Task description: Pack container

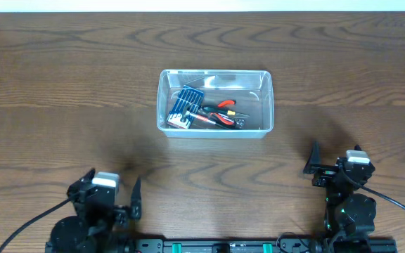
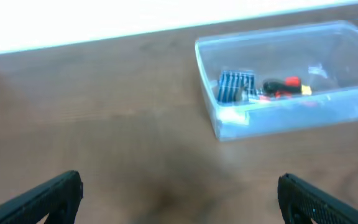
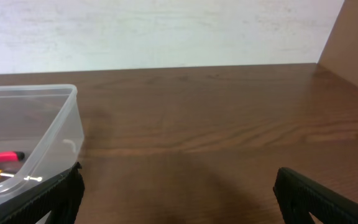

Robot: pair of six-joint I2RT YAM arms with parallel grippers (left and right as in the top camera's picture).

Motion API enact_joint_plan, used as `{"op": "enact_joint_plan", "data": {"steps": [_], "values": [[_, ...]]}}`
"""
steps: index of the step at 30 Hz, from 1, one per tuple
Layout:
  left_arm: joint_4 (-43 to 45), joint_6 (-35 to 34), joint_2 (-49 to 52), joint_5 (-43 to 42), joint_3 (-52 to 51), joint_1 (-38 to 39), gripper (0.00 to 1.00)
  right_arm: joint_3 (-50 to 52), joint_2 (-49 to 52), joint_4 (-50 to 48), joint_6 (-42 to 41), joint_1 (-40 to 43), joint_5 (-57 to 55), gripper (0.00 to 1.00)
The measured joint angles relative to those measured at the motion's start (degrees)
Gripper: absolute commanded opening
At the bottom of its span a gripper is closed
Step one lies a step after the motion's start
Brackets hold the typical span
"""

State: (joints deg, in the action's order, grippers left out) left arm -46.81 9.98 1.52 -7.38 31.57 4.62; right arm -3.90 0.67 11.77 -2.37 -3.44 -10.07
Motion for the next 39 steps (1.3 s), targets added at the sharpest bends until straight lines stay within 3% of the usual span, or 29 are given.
{"op": "enact_joint_plan", "data": {"steps": [9, 14, 21, 32, 39], "values": [[34.2, 5.2, -0.9, -0.1, -15.9, 0.1, 0.98, 0.0, 0.0, 0.0, 0.0, 0.0, 0.0, 0.99], [44.9, 6.9, -0.9, 0.0, -23.9, 0.1, 0.98, 0.0, 0.0, 0.0, 0.0, 0.0, 0.0, 0.99], [46.8, 6.1, -0.9, 1.9, -30.2, 0.1, 0.98, 0.0, 0.0, 0.0, 0.0, 0.0, 0.0, 0.99], [45.1, -8.2, -0.9, 5.2, -30.4, -1.2, 0.98, 0.0, 0.0, 0.0, 0.0, 0.0, 0.0, 0.99], [45.1, -12.5, -0.9, 5.9, -30.4, -1.7, 0.98, 0.0, 0.0, 0.0, 0.0, 0.0, 0.0, 0.99]]}}
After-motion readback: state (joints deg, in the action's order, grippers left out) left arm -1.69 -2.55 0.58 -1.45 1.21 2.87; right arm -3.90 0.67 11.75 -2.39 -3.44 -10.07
